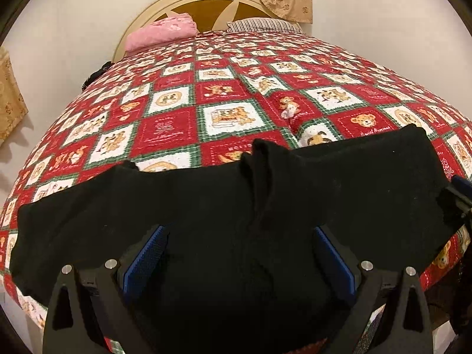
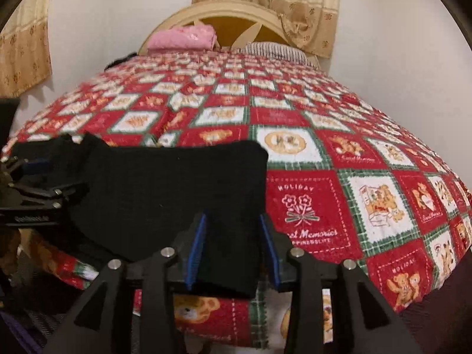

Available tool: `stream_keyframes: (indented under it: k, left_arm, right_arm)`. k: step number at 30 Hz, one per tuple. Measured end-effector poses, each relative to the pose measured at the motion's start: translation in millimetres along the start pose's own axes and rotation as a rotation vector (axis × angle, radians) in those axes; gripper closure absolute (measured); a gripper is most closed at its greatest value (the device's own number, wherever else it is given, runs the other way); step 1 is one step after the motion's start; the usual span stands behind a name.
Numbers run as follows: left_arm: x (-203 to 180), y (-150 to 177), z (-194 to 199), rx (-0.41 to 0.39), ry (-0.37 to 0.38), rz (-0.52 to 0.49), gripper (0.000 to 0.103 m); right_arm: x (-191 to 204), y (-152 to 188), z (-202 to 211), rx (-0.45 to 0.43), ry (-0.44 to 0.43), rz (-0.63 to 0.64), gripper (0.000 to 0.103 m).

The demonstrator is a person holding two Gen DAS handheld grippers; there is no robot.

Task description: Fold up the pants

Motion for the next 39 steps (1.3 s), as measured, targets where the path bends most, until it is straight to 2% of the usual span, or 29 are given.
stream_keyframes:
  k: [6,14,19,22,23,24,27,30,31,34,36,39]
  left_arm:
    - [25.6,-7.9,11.1,-0.03,-0.029,0.051,0.004]
    - [84.2,-15.6,21.8,-0.084,-0.144,0.139,0.004]
    - [117.2,-15.2,22.2,-0.088,-0.19,0.201,0.004]
    - [131.5,-15.2,21.6,-0.092,-0.216,0.226,0.004]
    - [135.1,-15.2,21.6,-0.093,-0.223,0.233,0.004]
    - [138.7,-15.1,21.2,-0.094,-0.229,0.238,0.004]
    - [148.3,-15.0,18.9,-0.093,-0.244,0.252,0.004]
    - [157.0,-14.2,18.1,-0.09,-0.253,0.264,0.004]
    - [161.1,-14.1,18.6,-0.091,-0.26,0.27,0.004]
    - [179.0,-13.8,21.3,-0.094,-0.287,0.3,0.004]
    - [190.4,-14.3,25.5,-0.101,-0.308,0.306,0.004]
    - [221.8,-15.7,43.5,-0.148,-0.377,0.328,0.004]
  right_arm:
    - [22.6,-32.1,11.9,-0.114,-0.066,0.014,0.063]
    - [100.3,-68.8,-8.1,-0.161,-0.194,0.131,0.063]
    - [133.1,-71.0,-28.0,-0.125,-0.285,0.124,0.063]
    - [155.8,-60.5,-44.4,-0.057,-0.362,0.118,0.063]
    - [164.4,-53.5,-50.2,-0.024,-0.39,0.117,0.061]
    - [169.8,-49.4,-50.5,-0.022,-0.38,0.124,0.057]
    - [189.5,-45.8,-39.4,-0.05,-0.324,0.229,0.045]
    - [200.0,-42.6,-26.6,-0.066,-0.326,0.298,0.045]
    - [200.8,-42.9,-22.3,-0.075,-0.342,0.304,0.045]
    - [201.7,-48.4,-5.2,-0.127,-0.469,0.262,0.046]
    - [205.4,-54.7,3.3,-0.166,-0.478,0.26,0.046]
    - [204.7,-62.0,13.4,-0.22,-0.466,0.25,0.046]
Point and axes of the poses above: each gripper's, at about its wrist camera, not at the fingertips, and z roughly against the way its jaws point, x to its left, y to its underside, the point moved 4 cm from there along -z, roughly the way its jaws point, and after that the axes turned 12 degrees about z, right-handed, at the moved point
